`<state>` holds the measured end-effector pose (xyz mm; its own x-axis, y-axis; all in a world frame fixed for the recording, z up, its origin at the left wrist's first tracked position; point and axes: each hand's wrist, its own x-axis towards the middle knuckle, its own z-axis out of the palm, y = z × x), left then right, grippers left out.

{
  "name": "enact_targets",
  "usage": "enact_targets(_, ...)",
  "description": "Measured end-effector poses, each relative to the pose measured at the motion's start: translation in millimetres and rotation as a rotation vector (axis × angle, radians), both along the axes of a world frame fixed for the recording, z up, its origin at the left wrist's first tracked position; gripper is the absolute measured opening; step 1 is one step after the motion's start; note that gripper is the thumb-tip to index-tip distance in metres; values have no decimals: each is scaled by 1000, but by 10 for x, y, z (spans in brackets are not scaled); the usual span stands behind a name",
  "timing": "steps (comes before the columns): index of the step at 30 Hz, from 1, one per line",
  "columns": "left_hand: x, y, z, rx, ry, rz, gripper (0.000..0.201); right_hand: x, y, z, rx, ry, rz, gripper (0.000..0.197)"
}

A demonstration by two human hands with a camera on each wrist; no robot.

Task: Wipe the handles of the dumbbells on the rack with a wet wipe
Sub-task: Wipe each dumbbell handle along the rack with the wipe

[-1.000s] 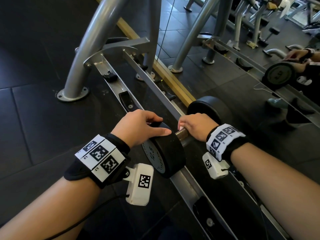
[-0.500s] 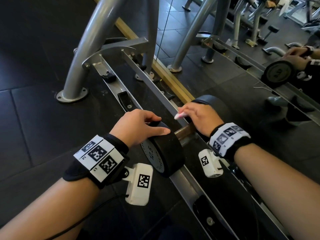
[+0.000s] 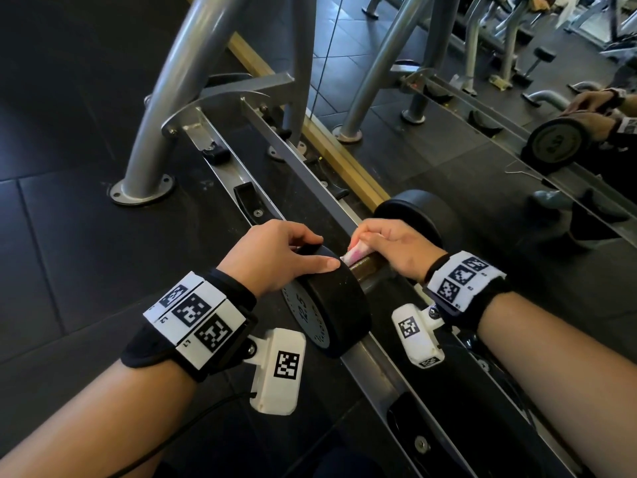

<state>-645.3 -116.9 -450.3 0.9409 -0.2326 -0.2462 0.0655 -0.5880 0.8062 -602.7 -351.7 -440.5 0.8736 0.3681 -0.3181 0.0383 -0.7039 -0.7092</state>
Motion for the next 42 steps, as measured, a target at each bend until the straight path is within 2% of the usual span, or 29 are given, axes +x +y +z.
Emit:
enact_targets(4, 12, -7, 35, 3, 22, -10, 56, 87, 27, 0, 19, -252, -209, 24)
enact_targets(6, 14, -10, 47, 10, 33, -10, 55, 83, 60, -28, -183, -259, -46, 22)
enact_targets(8, 13, -11, 56, 14, 35, -6, 54, 22, 85, -103, -358, -179, 173, 21)
enact_targets(10, 12, -14, 62, 15, 38, -5, 54, -60, 91, -101, -290, -80, 150, 21)
enact_targets(12, 4, -12, 70, 8, 39, -6, 54, -107, 98, -70, -169, -76, 104, 24)
enact_targets(17, -12, -6, 51, -11, 35, 12, 52, -70, 72, 57, -28, 21, 24, 22)
enact_targets(21, 2, -10, 43, -17, 56, 23, 51, 83, 36, 169, 162, -95, -339, 19)
enact_targets(23, 4, -14, 47, -19, 57, 23, 51, 116, 58, 153, 128, -183, -386, 22)
enact_targets(25, 1, -18, 52, -18, 59, 22, 51, 82, 83, 75, -55, -221, -257, 16)
enact_targets(27, -8, -21, 62, -11, 55, 21, 51, -35, 124, -45, -329, -199, 19, 13)
enact_targets(28, -11, -21, 66, -7, 50, 18, 51, -92, 132, -88, -379, -181, 94, 15)
enact_targets(32, -31, -17, 74, -9, 35, 17, 50, -211, 128, -19, -126, -84, -21, 24)
enact_targets(37, -43, -23, 63, -19, 25, 27, 49, -206, 57, 90, 17, 9, -67, 21)
enact_targets(39, -37, -21, 59, -20, 26, 27, 50, -146, 25, 127, 77, -62, -237, 18)
enact_targets(41, -35, -22, 55, -25, 30, 29, 50, -71, -8, 182, 225, -123, -448, 22)
enact_targets(42, -34, -19, 51, -26, 30, 32, 51, -33, -23, 209, 255, -166, -494, 23)
